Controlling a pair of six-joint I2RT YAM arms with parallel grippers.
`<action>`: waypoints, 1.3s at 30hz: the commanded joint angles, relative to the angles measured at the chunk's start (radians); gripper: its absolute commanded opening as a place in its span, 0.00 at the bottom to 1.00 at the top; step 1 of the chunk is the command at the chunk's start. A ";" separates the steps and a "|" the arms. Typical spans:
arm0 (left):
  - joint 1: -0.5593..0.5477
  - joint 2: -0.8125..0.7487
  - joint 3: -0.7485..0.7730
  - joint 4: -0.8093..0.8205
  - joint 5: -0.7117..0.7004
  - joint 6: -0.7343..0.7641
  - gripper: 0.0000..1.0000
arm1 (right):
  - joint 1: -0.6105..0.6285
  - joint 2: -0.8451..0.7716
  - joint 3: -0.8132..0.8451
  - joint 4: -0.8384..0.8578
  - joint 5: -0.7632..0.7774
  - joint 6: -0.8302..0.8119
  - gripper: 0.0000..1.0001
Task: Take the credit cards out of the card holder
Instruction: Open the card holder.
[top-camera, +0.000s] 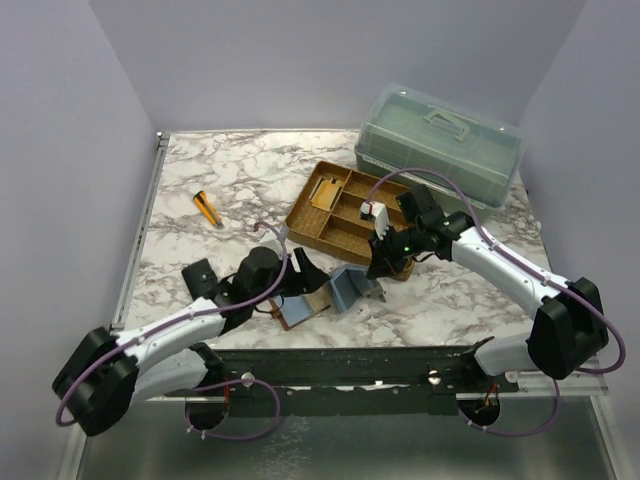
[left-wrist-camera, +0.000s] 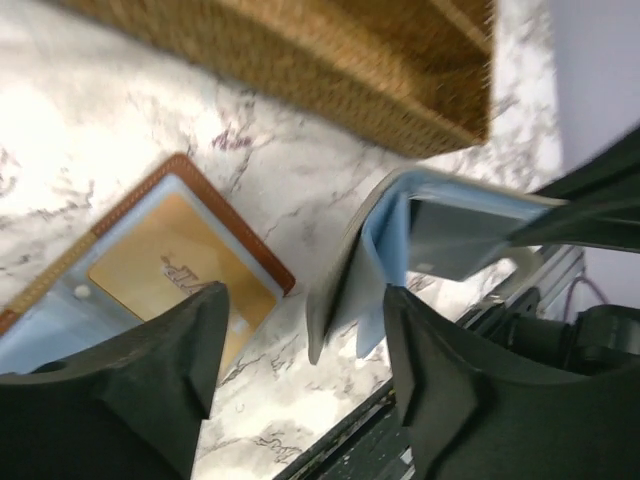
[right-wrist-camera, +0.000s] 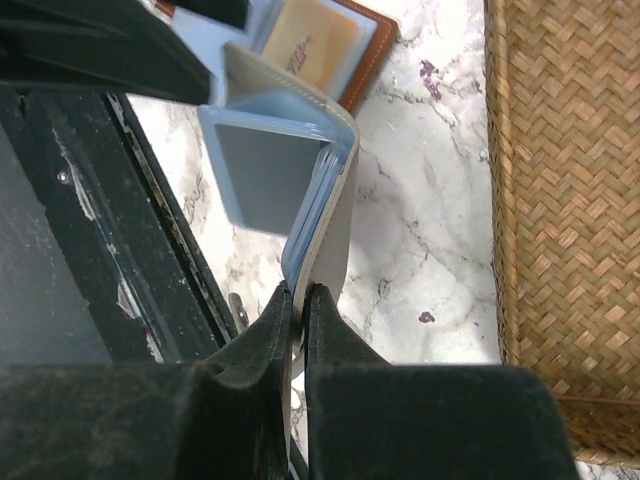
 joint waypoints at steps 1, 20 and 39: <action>0.031 -0.234 -0.045 -0.050 0.008 0.044 0.73 | -0.017 0.013 -0.017 0.007 -0.047 -0.002 0.00; 0.038 -0.232 -0.151 0.256 0.288 -0.189 0.72 | -0.057 0.039 -0.016 0.009 -0.174 0.001 0.00; 0.020 -0.020 -0.132 0.351 0.316 -0.245 0.59 | -0.064 0.047 -0.013 0.009 -0.205 0.009 0.00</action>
